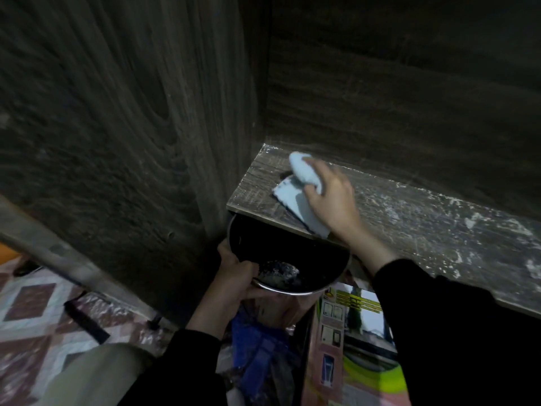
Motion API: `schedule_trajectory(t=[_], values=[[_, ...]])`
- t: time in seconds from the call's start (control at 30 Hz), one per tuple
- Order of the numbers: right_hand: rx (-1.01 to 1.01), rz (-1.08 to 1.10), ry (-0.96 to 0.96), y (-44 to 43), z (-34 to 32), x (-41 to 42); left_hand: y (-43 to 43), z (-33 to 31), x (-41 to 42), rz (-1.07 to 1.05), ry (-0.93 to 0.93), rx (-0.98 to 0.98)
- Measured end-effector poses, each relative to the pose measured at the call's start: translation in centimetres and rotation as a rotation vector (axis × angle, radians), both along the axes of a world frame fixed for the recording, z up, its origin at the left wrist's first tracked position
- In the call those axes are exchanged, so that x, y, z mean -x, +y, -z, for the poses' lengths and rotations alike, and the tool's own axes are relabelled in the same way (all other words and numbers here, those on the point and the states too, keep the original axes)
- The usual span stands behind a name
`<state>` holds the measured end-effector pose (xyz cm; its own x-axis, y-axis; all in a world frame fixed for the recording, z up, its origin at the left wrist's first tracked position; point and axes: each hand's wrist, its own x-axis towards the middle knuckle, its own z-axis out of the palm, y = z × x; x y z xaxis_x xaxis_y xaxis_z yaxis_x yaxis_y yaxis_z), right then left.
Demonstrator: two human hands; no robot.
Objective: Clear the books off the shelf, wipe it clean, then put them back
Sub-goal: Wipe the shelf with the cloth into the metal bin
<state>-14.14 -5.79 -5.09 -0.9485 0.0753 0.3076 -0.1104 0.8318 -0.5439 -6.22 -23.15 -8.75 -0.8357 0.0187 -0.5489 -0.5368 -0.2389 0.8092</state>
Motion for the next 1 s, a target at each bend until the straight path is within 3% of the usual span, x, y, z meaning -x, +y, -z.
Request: schedule_trajectory(t=[0.17, 0.3, 0.47, 0.6, 0.7, 0.77, 0.83, 1.0], values=[[-0.148, 0.020, 0.027, -1.9, -1.2, 7.4, 0.0, 0.0, 0.2, 0.024, -0.013, -0.009], [-0.422, -0.160, -0.158, -3.9, 1.2, 10.6, 0.0, 0.2, 0.5, 0.024, -0.037, 0.032], [-0.300, -0.160, -0.285, -4.0, 0.8, 11.5, -0.4, 0.3, 0.6, 0.057, -0.056, 0.046], [-0.181, -0.373, -0.299, -2.7, -0.7, 9.8, -0.4, 0.4, 0.7, 0.041, -0.049, 0.046], [-0.040, -0.313, -0.174, -1.5, -1.1, 10.9, -0.4, 0.6, 0.7, 0.033, -0.036, 0.070], [-0.116, -0.194, -0.111, -1.6, -0.8, 12.4, -0.4, 0.6, 0.6, 0.036, -0.049, 0.065], [-0.238, -0.166, -0.204, -2.6, 0.1, 12.9, -0.5, 0.6, 0.5, 0.049, -0.053, 0.055], [-0.238, -0.164, -0.313, -4.6, 2.1, 11.0, -0.4, 0.7, 0.7, 0.051, -0.042, 0.057]])
